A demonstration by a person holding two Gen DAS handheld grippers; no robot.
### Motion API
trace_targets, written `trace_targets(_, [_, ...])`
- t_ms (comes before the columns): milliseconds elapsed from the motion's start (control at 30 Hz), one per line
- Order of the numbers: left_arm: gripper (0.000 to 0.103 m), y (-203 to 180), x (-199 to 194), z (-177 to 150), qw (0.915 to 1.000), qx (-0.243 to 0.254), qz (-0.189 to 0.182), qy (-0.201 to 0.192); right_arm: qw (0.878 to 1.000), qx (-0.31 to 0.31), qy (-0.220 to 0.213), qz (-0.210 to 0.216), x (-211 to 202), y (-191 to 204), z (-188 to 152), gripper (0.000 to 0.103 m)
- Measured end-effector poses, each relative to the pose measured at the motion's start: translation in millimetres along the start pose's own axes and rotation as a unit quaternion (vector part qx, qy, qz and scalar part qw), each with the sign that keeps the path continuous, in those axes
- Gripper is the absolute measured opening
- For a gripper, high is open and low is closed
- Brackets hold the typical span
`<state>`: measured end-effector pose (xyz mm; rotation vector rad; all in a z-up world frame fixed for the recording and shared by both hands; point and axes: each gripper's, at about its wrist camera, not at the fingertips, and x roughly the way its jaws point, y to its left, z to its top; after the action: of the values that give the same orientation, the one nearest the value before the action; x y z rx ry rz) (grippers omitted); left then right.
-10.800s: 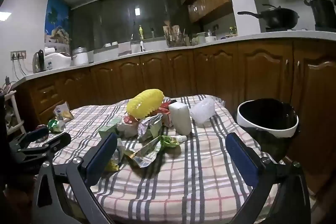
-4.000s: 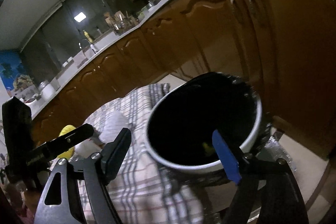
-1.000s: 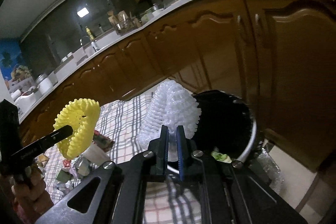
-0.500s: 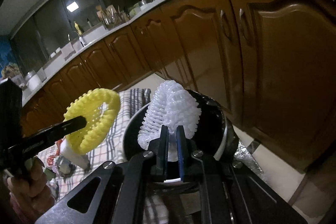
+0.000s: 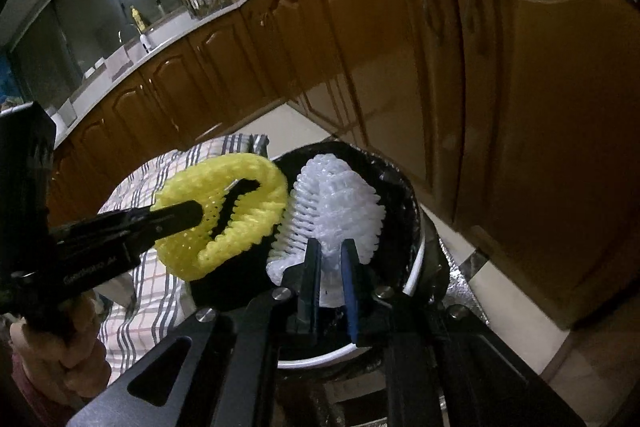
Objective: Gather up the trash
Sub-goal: 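Carry both foam nets over the bin and open both tools to drop them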
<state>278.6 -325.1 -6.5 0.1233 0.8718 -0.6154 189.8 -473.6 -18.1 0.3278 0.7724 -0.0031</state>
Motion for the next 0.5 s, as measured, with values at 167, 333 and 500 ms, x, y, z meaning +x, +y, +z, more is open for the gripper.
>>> trace_targets(167, [0.055,2,3,-3,1.0,-0.003,0.0,0.001,1.0,0.007,-0.002,0.0,2,-5,0,0.042])
trace_targets(333, [0.055,10,-5,-10,0.9998,-0.018,-0.007,-0.005,1.0,0.018,-0.014,0.006,-4,-8,-5,0.046])
trace_targets(500, [0.061,18,-29,-22,0.9988,-0.035,-0.015,-0.03,0.998,0.033,-0.04,0.019,-14,-6,-10,0.069])
